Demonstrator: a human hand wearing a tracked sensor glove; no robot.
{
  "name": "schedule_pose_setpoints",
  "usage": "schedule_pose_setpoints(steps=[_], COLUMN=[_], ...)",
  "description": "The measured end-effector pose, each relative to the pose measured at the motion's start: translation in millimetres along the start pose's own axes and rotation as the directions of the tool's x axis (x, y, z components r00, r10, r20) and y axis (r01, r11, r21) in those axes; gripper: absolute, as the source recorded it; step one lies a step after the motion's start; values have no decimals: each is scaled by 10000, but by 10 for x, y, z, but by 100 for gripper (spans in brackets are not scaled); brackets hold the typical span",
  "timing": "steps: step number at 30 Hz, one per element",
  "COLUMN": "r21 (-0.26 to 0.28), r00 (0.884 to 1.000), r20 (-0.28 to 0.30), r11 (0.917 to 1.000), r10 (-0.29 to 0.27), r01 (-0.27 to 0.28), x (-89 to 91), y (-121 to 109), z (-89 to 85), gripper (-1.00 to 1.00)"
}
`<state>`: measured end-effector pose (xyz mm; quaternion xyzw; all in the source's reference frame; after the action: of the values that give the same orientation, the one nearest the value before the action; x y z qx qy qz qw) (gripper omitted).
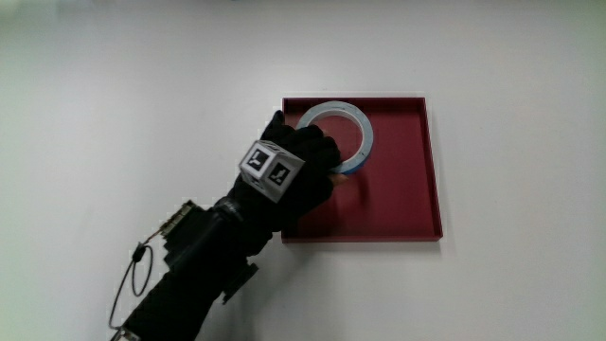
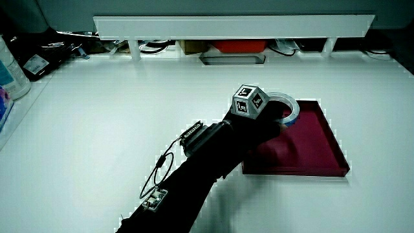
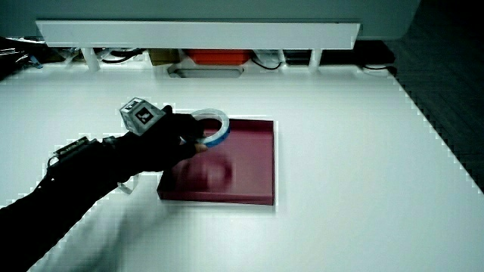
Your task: Place blue tape
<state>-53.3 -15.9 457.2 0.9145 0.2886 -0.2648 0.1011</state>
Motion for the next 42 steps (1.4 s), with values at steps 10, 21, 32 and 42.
schedule_pose_setpoints(steps=[10, 21, 32, 42], r21=[-1263, -2276, -3011, -3008], r00=[9975, 9939, 9894, 9895], r20=[-475, -738, -915, -935], r11=[9903, 9689, 9440, 9443], r10=[523, 818, 1125, 1105], r01=[-579, -967, -1352, -1339], x=[41, -45, -59, -59], y=[169, 233, 290, 282], z=[-342, -581, -636, -634], gripper=[0, 0, -7, -40])
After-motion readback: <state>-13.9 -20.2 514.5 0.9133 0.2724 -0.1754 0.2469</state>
